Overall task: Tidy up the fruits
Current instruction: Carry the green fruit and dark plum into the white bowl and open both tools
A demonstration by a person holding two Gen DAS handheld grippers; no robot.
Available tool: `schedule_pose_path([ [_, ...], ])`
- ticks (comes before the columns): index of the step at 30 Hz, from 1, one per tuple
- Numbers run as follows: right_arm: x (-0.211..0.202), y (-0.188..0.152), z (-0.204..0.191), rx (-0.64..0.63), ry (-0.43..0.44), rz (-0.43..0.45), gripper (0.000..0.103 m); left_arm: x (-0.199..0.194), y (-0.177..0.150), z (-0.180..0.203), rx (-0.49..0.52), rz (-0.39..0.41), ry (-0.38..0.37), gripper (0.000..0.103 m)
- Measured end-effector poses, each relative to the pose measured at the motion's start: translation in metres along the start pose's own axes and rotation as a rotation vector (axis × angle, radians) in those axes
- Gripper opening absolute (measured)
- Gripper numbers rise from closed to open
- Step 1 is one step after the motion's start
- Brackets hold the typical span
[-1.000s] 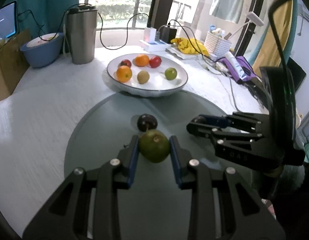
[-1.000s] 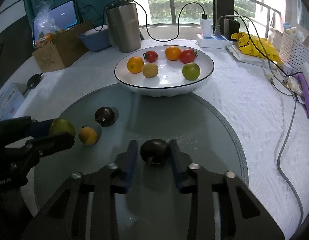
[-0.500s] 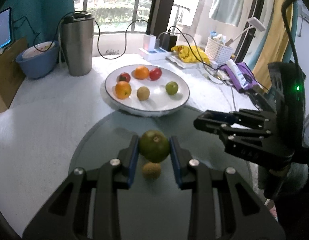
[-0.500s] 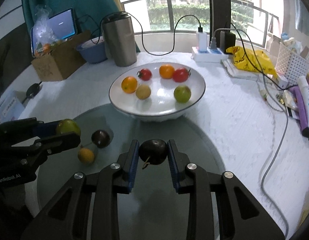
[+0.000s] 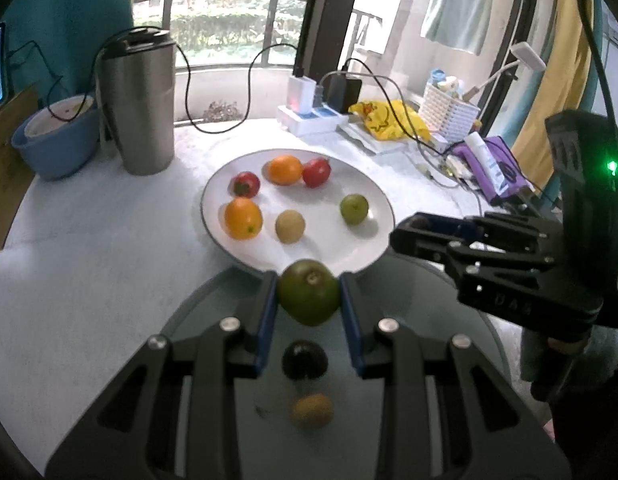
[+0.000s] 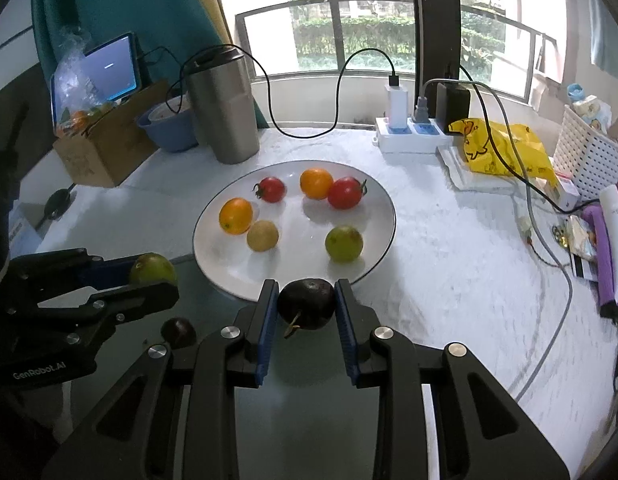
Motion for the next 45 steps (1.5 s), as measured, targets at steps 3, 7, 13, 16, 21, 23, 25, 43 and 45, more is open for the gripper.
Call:
schedule_pose_path([
  [3, 0.006, 0.006, 0.003, 0.001, 0.003, -0.003, 0.031, 0.008, 0.005, 0.000, 0.006, -0.003, 0.001, 0.032],
  [7, 0.015, 0.012, 0.005, 0.001, 0.009, -0.012, 0.031, 0.018, 0.012, -0.004, 0.005, -0.011, 0.001, 0.032],
  [13, 0.029, 0.016, 0.004, -0.002, 0.022, -0.030, 0.031, 0.032, 0.018, -0.012, 0.001, -0.032, 0.005, 0.032],
  [16, 0.036, 0.017, 0.002, -0.004, 0.026, -0.040, 0.031, 0.038, 0.021, -0.015, -0.009, -0.041, -0.003, 0.032],
  [21, 0.043, 0.015, -0.002, -0.016, 0.029, -0.058, 0.031, 0.046, 0.022, -0.014, -0.005, -0.063, -0.019, 0.032],
  [23, 0.045, 0.015, -0.002, -0.013, 0.029, -0.060, 0.031, 0.048, 0.022, -0.013, -0.002, -0.068, -0.017, 0.032],
  [25, 0.044, 0.015, -0.001, -0.007, 0.033, -0.057, 0.031, 0.048, 0.022, -0.014, -0.009, -0.073, -0.015, 0.032],
  [43, 0.014, 0.008, -0.009, 0.000, -0.012, -0.022, 0.031, 0.018, 0.016, -0.018, -0.047, -0.015, -0.029, 0.048],
  [45, 0.011, 0.005, -0.012, -0.002, -0.015, -0.024, 0.031, 0.010, 0.014, -0.019, -0.052, -0.004, -0.026, 0.048],
])
Point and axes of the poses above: each gripper's, at about its wrist camera, not at the fingertips, and x roughly the way its jaws point, z to its right, y to its top, the point moved 1 cm from there along x, roughly the way its jaws point, and after that the axes turned 7 degrees about x, right-handed, at the moved point
